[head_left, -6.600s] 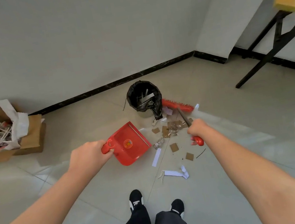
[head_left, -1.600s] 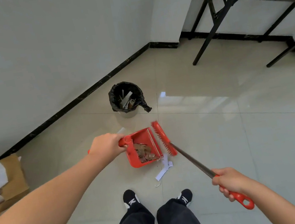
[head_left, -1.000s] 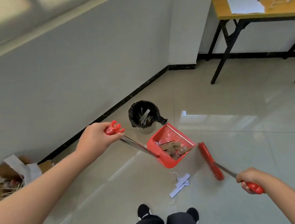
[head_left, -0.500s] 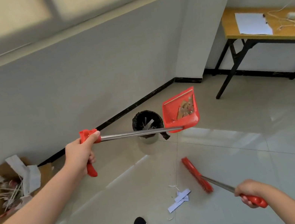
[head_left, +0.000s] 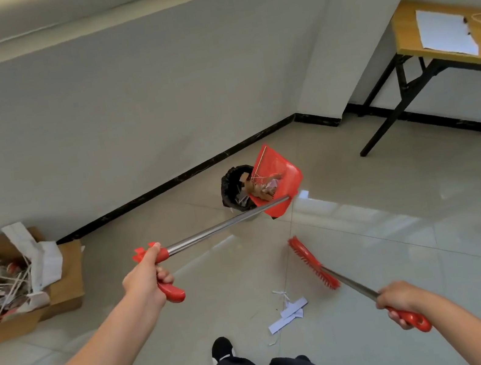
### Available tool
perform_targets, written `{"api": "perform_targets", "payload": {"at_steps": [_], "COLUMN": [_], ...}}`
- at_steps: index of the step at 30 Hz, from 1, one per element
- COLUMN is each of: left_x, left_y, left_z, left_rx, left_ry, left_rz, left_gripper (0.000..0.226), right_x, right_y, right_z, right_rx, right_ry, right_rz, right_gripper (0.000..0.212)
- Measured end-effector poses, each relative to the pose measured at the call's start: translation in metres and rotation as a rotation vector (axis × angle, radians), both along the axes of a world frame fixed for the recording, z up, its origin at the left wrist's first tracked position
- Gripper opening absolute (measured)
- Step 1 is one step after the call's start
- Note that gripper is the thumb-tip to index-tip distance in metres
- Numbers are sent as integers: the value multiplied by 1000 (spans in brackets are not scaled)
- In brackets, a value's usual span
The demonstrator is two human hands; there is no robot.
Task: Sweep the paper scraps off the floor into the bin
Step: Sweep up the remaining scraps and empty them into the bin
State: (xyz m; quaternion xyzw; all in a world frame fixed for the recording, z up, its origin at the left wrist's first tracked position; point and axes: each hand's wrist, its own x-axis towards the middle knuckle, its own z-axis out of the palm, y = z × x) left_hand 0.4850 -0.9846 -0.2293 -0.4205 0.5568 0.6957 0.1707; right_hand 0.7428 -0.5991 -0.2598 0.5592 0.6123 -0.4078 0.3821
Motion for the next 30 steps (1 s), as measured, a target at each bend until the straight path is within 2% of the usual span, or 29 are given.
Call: {"api": "perform_targets", "payload": {"at_steps": [5, 15, 20, 26, 30], "left_x": [0, 17, 27, 31, 37], "left_y": [-16, -8, -10, -23, -32], "left_z": [-28, -65, -63, -54, -48], "left_rx": [107, 260, 359, 358, 389], "left_ry": [-119, -303, -334, -328, -319], "left_rz": [112, 259, 282, 269, 261], "left_gripper": [20, 29, 30, 24, 23], "right_x": [-11, -18, -24, -24, -20], "right_y": [-9, -30, -37, -42, -47], "right_z": [3, 8, 17, 22, 25], "right_rx": [-5, -42, -55, -35, -9], "right_ry": [-16, -51, -46, -27, 3], "right_rz": [14, 39, 25, -12, -66], "right_gripper": [7, 7, 9, 11, 22]}}
